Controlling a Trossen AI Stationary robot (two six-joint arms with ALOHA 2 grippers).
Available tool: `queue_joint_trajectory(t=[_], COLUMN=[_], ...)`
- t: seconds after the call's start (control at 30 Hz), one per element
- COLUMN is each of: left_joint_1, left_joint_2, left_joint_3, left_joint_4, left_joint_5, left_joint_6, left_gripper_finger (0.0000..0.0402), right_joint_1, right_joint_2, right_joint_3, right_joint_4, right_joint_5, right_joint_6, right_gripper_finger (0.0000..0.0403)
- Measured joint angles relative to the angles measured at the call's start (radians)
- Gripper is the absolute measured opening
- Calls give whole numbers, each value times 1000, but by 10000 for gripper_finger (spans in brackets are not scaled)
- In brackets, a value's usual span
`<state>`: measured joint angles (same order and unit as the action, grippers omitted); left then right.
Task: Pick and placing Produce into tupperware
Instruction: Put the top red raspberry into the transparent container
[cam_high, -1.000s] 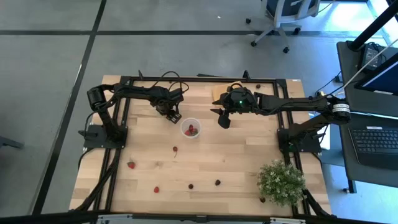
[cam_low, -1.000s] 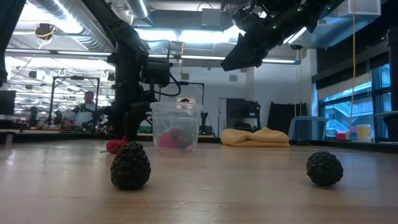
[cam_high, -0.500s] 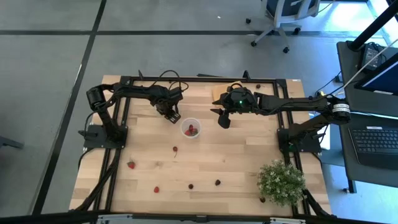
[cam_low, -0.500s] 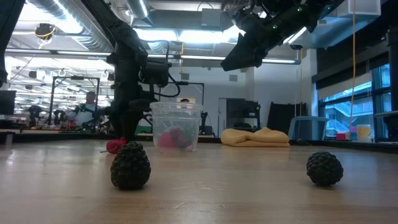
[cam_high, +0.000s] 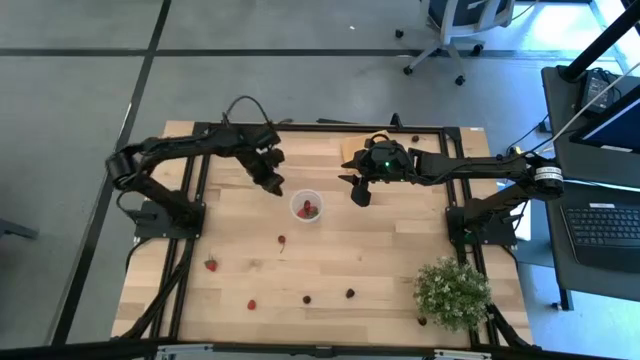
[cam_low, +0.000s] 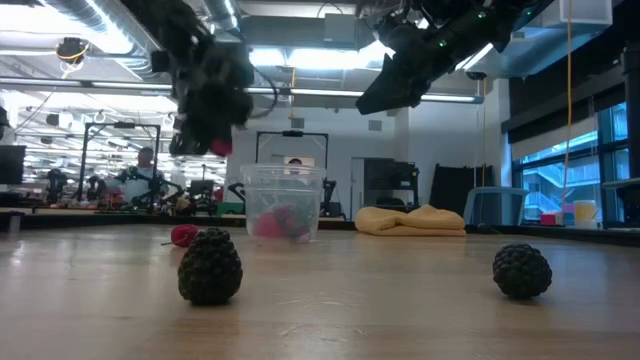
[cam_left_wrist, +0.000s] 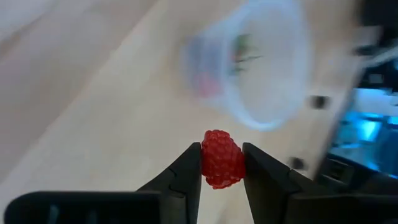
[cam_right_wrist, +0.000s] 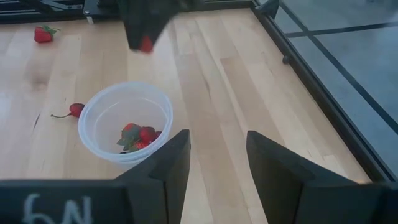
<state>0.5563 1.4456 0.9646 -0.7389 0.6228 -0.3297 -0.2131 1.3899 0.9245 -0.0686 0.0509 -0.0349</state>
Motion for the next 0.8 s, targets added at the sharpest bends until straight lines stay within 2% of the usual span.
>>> queue_joint_trajectory(t=[0.1,0.2,0.33,0.43,0.6,0.8], left_joint_1=[-2,-30,-106,-168,-273,-334], left_joint_2=[-71,-130,-153,-143,-97,-37], left_joint_3=[0,1,2,3,3,3], left_joint_4=[76,225,430,507,483,443], left_joint_5=[48,61,-19,-82,-267,-385], left_joint_6=[0,-1,1,7,100,76], left_gripper_finger=[99,101,96,94,96,95], right_joint_1=[0,0,0,0,0,0], right_joint_2=[0,0,0,0,0,0], right_joint_3=[0,0,0,0,0,0], right_joint_4=[-1,-1,-2,-3,-5,-4], right_joint_5=[0,0,0,0,0,0], right_joint_6=[0,-1,-4,-4,-4,-29], right_gripper_finger=[161,161,161,161,161,161])
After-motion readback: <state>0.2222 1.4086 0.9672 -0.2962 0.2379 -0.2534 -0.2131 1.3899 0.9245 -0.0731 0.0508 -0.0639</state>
